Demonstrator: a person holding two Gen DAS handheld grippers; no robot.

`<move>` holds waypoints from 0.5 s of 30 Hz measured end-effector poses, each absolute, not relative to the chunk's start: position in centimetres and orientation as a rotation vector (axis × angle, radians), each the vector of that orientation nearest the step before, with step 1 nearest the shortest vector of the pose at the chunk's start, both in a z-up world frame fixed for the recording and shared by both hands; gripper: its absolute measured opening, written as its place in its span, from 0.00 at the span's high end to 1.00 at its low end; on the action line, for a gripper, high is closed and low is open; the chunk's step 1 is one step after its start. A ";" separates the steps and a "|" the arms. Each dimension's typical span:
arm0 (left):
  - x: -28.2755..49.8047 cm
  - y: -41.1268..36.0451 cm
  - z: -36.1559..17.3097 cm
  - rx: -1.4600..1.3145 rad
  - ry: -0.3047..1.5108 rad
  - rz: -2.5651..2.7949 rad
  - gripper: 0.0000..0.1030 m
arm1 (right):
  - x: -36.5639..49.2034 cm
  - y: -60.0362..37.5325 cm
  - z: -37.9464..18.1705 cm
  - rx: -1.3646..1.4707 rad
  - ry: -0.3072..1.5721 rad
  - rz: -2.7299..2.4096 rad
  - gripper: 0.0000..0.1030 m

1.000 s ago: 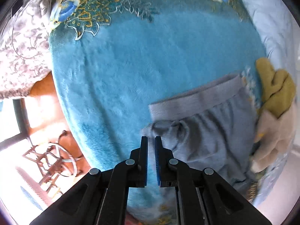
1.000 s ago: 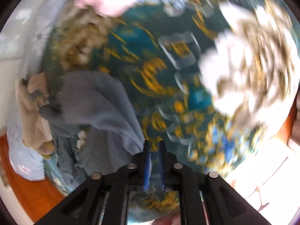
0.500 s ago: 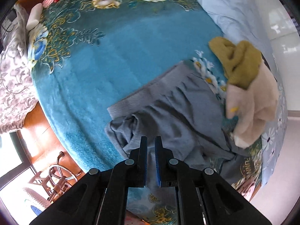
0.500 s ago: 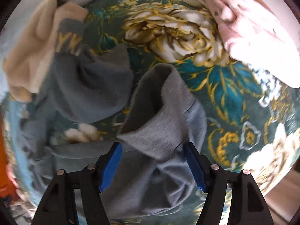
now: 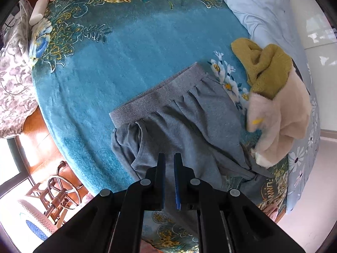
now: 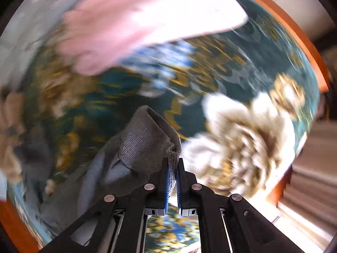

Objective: Fold clothes

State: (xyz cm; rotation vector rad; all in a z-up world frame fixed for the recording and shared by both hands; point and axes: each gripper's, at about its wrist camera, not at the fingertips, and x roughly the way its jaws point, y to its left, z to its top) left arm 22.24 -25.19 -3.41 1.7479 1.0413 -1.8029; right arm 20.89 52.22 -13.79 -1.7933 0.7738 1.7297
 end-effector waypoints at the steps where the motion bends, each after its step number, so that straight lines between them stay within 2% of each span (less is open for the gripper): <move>1: 22.2 -25.2 -3.3 1.747 1.039 -1.800 0.94 | 21.3 52.7 -14.2 -1.781 0.821 1.703 0.92; 3: 22.3 -25.6 -3.1 1.735 1.036 -1.796 0.94 | 21.7 53.4 -13.7 -1.720 0.850 1.693 0.91; 5: 22.6 -26.2 -3.0 1.721 1.045 -1.785 0.94 | 21.7 54.0 -12.6 -1.658 0.835 1.702 0.86; 7: 23.0 -26.7 -3.2 1.711 1.058 -1.771 0.94 | 21.1 54.4 -11.1 -1.611 0.805 1.726 0.67; 9: 23.7 -27.3 -3.8 1.709 1.079 -1.749 0.89 | 20.3 54.5 -9.4 -1.572 0.774 1.763 0.59; 12: 24.9 -28.2 -5.0 1.703 1.127 -1.708 0.78 | 18.2 52.3 -7.7 -1.562 0.760 1.852 0.58; 15: 26.5 -29.4 -6.5 1.689 1.191 -1.646 0.75 | 15.2 46.9 -7.6 -1.640 0.760 1.962 0.57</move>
